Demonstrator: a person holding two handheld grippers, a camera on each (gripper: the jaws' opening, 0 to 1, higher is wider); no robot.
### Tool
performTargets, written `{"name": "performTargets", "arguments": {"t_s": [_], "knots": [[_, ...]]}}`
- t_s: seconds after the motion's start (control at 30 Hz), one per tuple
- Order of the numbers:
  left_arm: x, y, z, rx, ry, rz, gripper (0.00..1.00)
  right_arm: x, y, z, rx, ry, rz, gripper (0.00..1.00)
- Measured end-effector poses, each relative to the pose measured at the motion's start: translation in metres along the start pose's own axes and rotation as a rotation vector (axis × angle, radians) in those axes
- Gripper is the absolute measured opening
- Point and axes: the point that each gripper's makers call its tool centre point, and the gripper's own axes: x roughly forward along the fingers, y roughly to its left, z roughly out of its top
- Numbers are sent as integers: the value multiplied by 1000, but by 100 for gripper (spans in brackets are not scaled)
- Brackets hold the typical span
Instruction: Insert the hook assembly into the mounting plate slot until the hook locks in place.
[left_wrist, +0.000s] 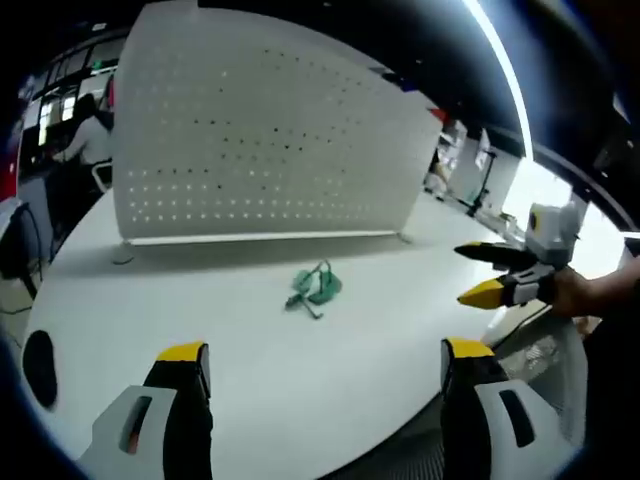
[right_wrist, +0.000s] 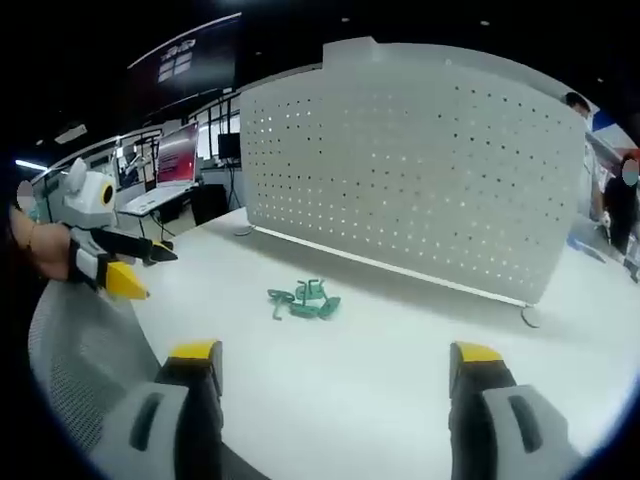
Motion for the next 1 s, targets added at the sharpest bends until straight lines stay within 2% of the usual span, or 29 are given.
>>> {"name": "performTargets", "arguments": {"t_s": [0.17,0.37,0.43,0.57,0.67,0.83,1.0], "knots": [[-2,1,3,-6,-14,10,97,3,5,-2,-4,10,26,89],[-1,4,4,-14,-20,14,97,3,12,3,27,-8,60,80],[0,5,3,-13,-19,15,97,3,12,2,56,-5,69,80],[0,6,1,-13,-8,14,97,1,2,8,109,-47,43,79],[1,7,0,-12,-3,17,97,2,-3,7,157,-44,41,80],[2,7,1,-6,-7,15,97,3,-2,5,175,-36,50,83],[3,5,2,7,-16,1,97,3,6,6,156,-34,72,83]]}}
